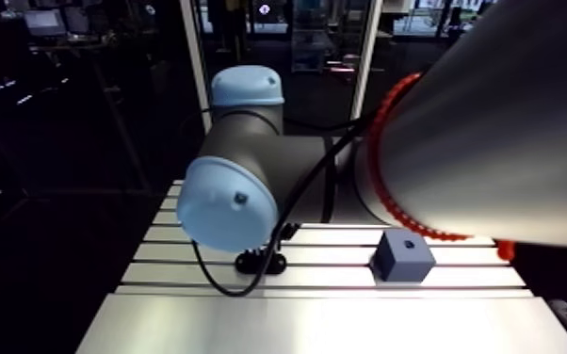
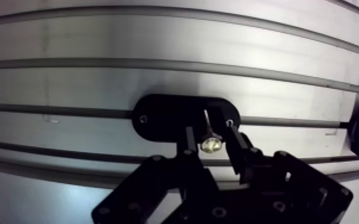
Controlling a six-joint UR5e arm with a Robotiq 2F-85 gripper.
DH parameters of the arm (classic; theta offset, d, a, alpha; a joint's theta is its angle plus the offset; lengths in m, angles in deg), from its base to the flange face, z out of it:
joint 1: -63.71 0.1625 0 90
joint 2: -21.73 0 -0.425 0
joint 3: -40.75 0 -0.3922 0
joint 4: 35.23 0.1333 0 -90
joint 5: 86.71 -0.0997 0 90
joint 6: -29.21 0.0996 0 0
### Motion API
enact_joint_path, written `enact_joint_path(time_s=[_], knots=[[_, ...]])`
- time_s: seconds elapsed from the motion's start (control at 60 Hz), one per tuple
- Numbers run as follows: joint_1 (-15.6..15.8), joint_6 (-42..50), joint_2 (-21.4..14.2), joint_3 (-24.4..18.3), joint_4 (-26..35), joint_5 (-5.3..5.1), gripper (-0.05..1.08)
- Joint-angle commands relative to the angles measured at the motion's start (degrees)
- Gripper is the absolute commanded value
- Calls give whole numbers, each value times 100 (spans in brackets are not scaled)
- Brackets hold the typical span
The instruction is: Pick up the M10 bolt and insert it into the hex recess until seated.
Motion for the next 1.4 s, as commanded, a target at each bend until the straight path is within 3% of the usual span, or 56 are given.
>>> enact_joint_path(time_s=[0.017, 0.633, 0.733, 1.117, 1.4], knots=[[-1, -1, 7, -17, 8, 0, 61], [-1, -159, 9, -7, 17, -9, 63], [-1, -159, 10, -16, 17, -9, 68], [-1, -159, 9, -10, 35, 0, 69], [-10, -159, 0, -42, 60, -9, 78]])
